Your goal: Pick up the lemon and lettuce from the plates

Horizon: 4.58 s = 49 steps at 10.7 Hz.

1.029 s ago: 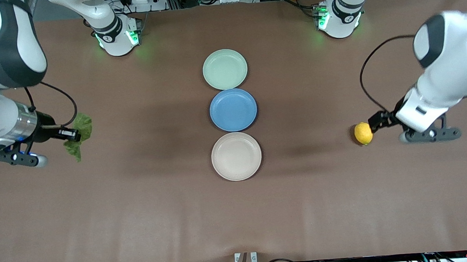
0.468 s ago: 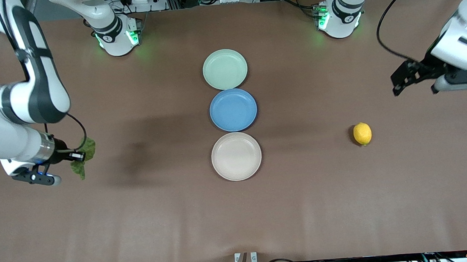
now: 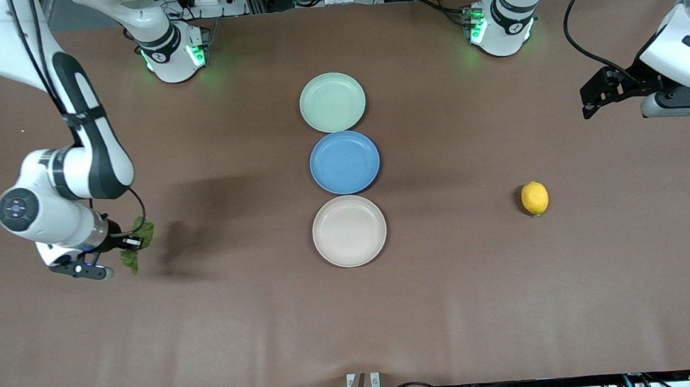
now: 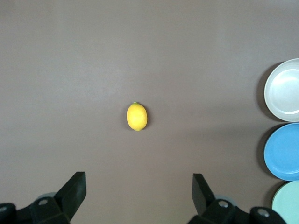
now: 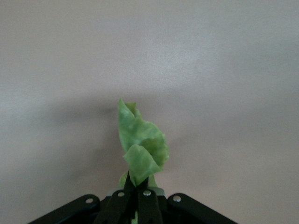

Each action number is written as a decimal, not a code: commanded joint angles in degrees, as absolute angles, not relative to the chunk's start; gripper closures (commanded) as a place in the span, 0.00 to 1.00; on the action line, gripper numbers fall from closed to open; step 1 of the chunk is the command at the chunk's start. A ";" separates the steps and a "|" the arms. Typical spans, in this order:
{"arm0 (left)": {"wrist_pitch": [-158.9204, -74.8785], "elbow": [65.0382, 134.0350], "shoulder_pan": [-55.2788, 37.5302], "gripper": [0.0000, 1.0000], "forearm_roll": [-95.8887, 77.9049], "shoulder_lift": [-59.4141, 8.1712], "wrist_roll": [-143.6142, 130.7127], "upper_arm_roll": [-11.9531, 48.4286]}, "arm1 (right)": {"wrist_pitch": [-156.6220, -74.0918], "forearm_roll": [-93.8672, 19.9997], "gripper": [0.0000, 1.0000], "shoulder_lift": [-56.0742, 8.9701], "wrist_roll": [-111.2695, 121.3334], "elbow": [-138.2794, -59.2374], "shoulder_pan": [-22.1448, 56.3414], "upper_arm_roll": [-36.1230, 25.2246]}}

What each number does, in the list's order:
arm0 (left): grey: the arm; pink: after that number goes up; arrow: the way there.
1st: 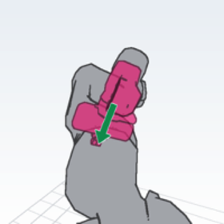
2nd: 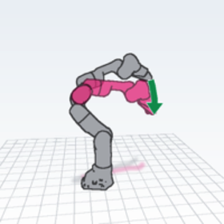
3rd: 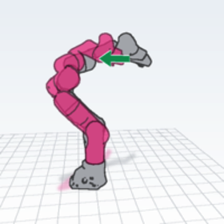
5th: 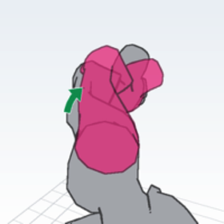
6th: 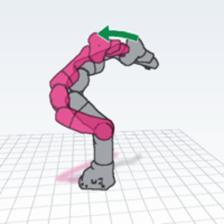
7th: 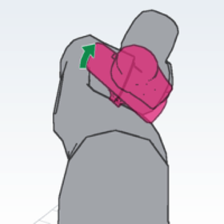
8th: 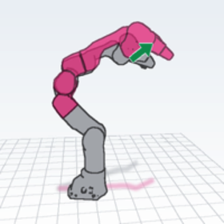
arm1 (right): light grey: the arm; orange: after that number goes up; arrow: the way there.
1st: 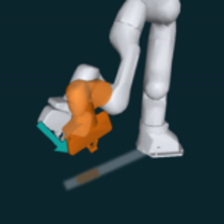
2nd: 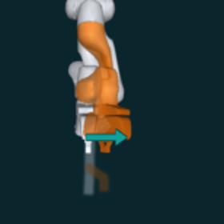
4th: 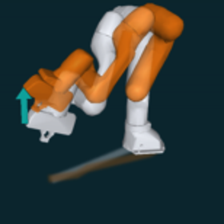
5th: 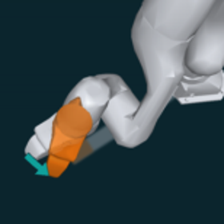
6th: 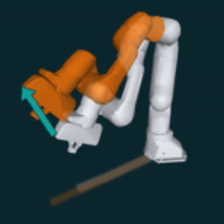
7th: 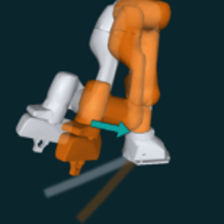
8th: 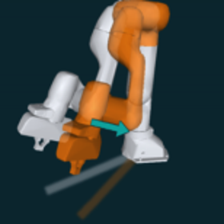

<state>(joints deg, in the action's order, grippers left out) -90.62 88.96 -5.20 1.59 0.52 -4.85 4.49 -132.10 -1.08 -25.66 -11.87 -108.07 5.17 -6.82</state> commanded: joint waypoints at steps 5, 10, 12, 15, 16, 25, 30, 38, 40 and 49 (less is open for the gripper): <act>-88.51 87.10 -4.75 0.00 -0.97 -0.26 -3.52 4.40 | -145.63 -0.79 1.00 -34.62 -11.42 -108.72 4.75 -6.42; -87.63 87.10 -4.66 0.00 -0.97 -0.26 -3.69 4.39 | -146.61 -1.23 0.01 -35.43 -12.21 -108.55 4.75 -6.50; -87.63 87.10 -4.66 0.00 -0.97 -0.26 -3.78 4.39 | -141.63 -1.14 0.00 -32.10 -11.86 -108.55 4.75 -6.50; -87.54 87.10 -4.66 0.00 -2.90 -0.18 -4.13 4.48 | -130.82 -0.88 0.00 -24.20 -11.78 -108.28 3.70 -6.24; -87.54 87.10 -4.75 0.00 -3.07 -0.18 -4.13 4.48 | -127.74 -0.88 0.00 -21.30 -11.52 -108.28 3.52 -6.15; -87.45 87.10 -4.75 0.00 -2.99 0.09 -4.13 4.48 | -115.77 -0.70 0.00 -5.64 -11.43 -107.93 2.82 -3.35; -87.19 87.10 -4.66 0.00 -2.81 0.26 -4.22 4.48 | -110.22 -0.62 0.00 1.48 -11.34 -107.93 2.37 -2.99; -87.19 87.10 -4.92 0.00 -2.90 0.26 -4.31 4.48 | -99.62 -0.44 0.00 5.28 -11.34 -103.57 2.20 -3.08; -87.19 87.10 -4.92 0.00 -2.64 0.26 -4.31 4.48 | -96.25 -0.44 0.00 5.36 -11.34 -101.08 2.20 -3.16; -87.19 87.10 -5.10 0.00 -2.46 0.18 -4.22 4.48 | -92.81 1.31 0.00 3.96 -7.14 -93.51 1.93 -4.83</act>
